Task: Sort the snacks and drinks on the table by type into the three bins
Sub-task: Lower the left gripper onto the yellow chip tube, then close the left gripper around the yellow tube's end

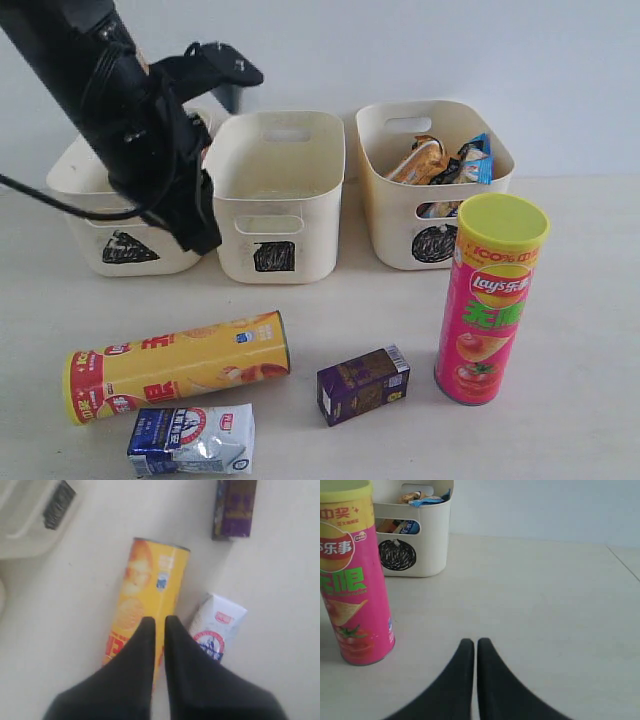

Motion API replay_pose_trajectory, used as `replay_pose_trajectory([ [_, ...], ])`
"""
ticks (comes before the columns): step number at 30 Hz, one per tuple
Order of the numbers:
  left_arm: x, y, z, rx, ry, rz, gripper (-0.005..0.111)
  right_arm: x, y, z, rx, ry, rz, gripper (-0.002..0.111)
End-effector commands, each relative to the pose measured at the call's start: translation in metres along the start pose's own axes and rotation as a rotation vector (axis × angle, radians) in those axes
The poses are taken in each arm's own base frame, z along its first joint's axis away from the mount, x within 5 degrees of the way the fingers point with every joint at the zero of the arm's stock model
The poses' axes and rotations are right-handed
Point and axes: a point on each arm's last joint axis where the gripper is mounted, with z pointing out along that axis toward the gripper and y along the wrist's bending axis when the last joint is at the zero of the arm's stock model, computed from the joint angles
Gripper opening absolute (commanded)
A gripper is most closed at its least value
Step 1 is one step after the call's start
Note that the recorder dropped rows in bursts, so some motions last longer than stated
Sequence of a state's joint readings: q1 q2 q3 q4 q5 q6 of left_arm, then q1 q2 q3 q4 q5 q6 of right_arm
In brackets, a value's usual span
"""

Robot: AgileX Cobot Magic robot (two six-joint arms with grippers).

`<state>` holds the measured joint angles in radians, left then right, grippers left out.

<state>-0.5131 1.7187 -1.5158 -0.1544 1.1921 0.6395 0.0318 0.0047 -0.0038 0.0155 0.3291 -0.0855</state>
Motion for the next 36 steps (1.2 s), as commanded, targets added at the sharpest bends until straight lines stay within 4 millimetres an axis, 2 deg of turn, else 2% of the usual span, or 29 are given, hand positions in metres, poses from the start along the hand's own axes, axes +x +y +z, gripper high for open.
replay_pose_trajectory([
  [1, 0.013, -0.007, 0.013, 0.065, 0.061, 0.057, 0.004, 0.0, 0.0, 0.0, 0.004, -0.008, -0.002, 0.0],
  [10, 0.032, -0.012, 0.037, 0.087, 0.146, 0.057, 0.005, 0.0, 0.0, 0.0, 0.004, -0.008, -0.002, 0.0],
  [12, 0.035, -0.013, 0.042, 0.092, 0.153, 0.063, 0.01, 0.0, 0.0, 0.0, 0.004, -0.008, -0.002, 0.0],
  [14, 0.039, -0.014, 0.048, 0.11, 0.173, 0.084, 0.021, 0.0, 0.0, 0.0, 0.004, -0.008, -0.002, 0.0],
  [19, 0.044, -0.016, 0.058, 0.116, 0.178, 0.12, 0.07, 0.0, 0.0, 0.0, 0.004, -0.008, -0.002, 0.0],
  [21, 0.044, -0.014, 0.062, 0.096, 0.163, 0.101, 0.083, 0.0, 0.0, 0.0, 0.004, -0.008, -0.002, 0.0],
  [25, 0.044, -0.009, 0.074, 0.084, 0.167, 0.072, 0.08, 0.0, 0.0, 0.0, 0.004, -0.008, -0.002, 0.0],
  [30, 0.054, 0.008, 0.093, 0.074, 0.224, 0.048, 0.079, 0.0, 0.0, 0.0, 0.004, -0.008, -0.002, 0.0],
  [36, 0.059, 0.027, 0.099, 0.016, 0.173, 0.022, 0.078, 0.0, 0.0, 0.0, 0.004, -0.008, -0.002, 0.0],
])
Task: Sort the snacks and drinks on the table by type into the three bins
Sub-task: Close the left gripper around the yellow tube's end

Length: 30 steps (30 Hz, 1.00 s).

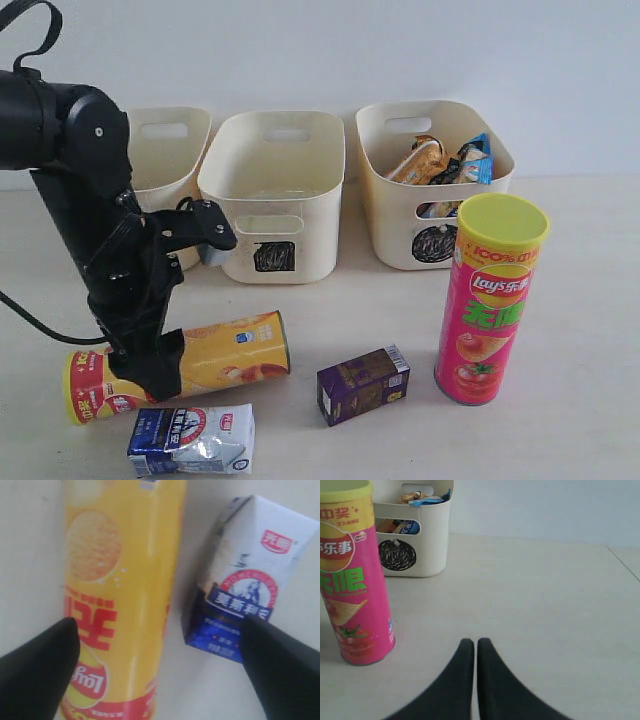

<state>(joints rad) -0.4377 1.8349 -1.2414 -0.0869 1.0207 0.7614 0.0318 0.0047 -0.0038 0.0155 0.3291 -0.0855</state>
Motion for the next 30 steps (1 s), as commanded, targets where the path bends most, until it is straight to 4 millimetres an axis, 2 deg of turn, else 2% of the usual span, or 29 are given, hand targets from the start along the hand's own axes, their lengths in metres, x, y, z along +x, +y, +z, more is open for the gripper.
replay_pose_trajectory([
  [1, 0.0, 0.011, 0.001, -0.056, -0.053, -0.007, 0.077, 0.0, 0.0, 0.0, 0.004, -0.008, -0.002, 0.0],
  [12, -0.005, 0.006, 0.002, -0.001, -0.1, 0.042, 0.077, 0.0, 0.0, 0.0, 0.004, -0.008, -0.002, 0.0],
  [19, -0.007, 0.013, 0.025, 0.006, -0.064, 0.053, 0.075, 0.0, 0.0, 0.0, 0.004, -0.008, -0.002, 0.0],
  [30, -0.011, 0.019, 0.045, -0.014, -0.074, 0.046, 0.075, 0.0, 0.0, 0.0, 0.004, -0.008, -0.002, 0.0],
])
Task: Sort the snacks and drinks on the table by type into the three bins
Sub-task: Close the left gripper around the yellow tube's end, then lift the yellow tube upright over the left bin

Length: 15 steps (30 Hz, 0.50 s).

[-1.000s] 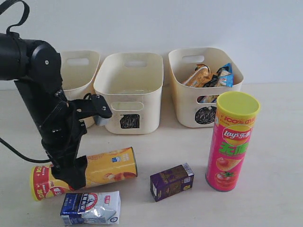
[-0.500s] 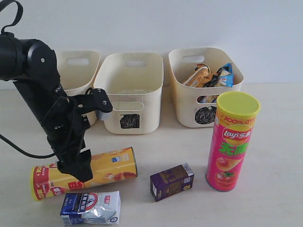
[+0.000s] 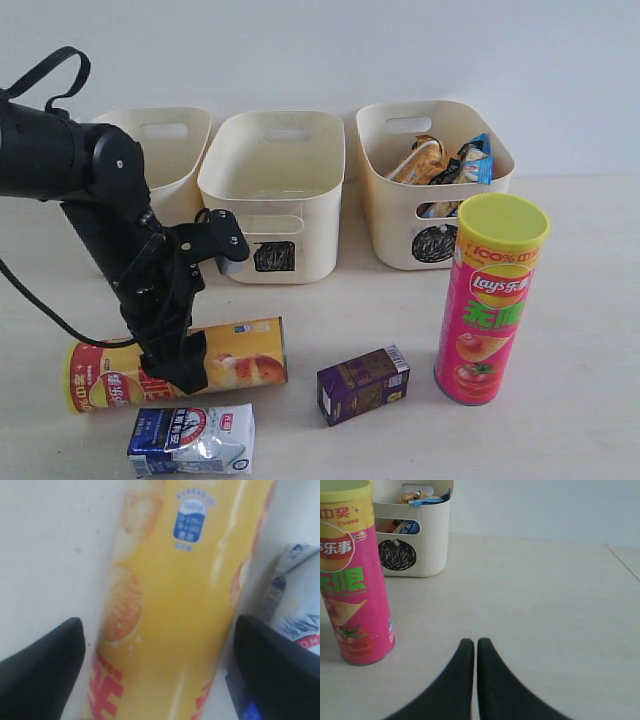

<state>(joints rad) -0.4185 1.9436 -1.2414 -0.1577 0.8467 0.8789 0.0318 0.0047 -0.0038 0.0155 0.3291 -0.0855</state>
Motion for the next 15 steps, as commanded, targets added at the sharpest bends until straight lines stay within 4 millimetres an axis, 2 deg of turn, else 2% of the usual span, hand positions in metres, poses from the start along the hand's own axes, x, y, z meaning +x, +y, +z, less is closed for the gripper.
replay_pose_trajectory([
  [1, 0.001, 0.003, 0.012, -0.002, 0.012, 0.004, 0.075, 0.0, 0.0, 0.0, 0.004, -0.008, -0.002, 0.0],
  [4, 0.002, 0.006, 0.013, -0.029, 0.018, 0.025, 0.07, 0.0, 0.0, 0.0, 0.004, -0.008, -0.002, 0.0],
  [8, 0.002, 0.006, 0.013, -0.032, 0.027, 0.033, 0.036, 0.0, 0.0, 0.0, 0.004, -0.008, -0.002, 0.0],
  [10, 0.004, 0.004, 0.013, -0.01, 0.046, 0.033, 0.005, 0.0, 0.0, 0.0, 0.004, -0.008, -0.002, 0.0],
  [13, 0.007, 0.0, 0.002, 0.011, 0.071, 0.041, 0.004, 0.0, 0.0, 0.0, 0.004, -0.008, -0.002, 0.0],
  [15, 0.006, -0.002, -0.017, -0.022, 0.04, 0.047, 0.004, 0.0, 0.0, 0.0, 0.004, -0.008, -0.002, 0.0],
])
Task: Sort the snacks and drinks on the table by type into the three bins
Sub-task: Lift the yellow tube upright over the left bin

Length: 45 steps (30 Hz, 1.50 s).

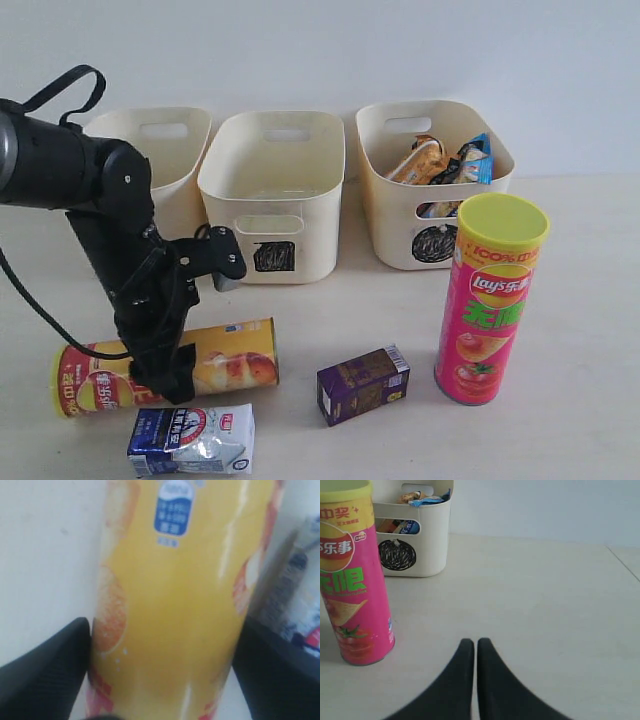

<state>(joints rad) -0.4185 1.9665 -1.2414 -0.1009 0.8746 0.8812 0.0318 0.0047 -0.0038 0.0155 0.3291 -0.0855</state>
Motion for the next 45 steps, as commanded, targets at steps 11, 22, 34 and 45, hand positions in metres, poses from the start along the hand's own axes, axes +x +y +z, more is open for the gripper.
replay_pose_trajectory([
  [11, 0.009, -0.026, -0.102, -0.091, -0.155, -0.016, 0.004, 0.0, 0.0, 0.0, 0.004, -0.008, -0.002, 0.0],
  [22, 0.005, -0.004, -0.173, -0.222, -0.341, -0.212, 0.004, 0.0, 0.0, 0.0, 0.004, -0.008, -0.002, 0.0],
  [34, 0.016, 0.048, -0.213, -0.514, -0.67, -0.501, 0.004, 0.0, 0.0, 0.0, 0.004, -0.008, -0.002, 0.0],
  [45, 0.023, 0.11, -0.183, -0.684, -0.846, -0.676, 0.004, 0.0, 0.0, 0.0, 0.004, -0.008, -0.002, 0.0],
])
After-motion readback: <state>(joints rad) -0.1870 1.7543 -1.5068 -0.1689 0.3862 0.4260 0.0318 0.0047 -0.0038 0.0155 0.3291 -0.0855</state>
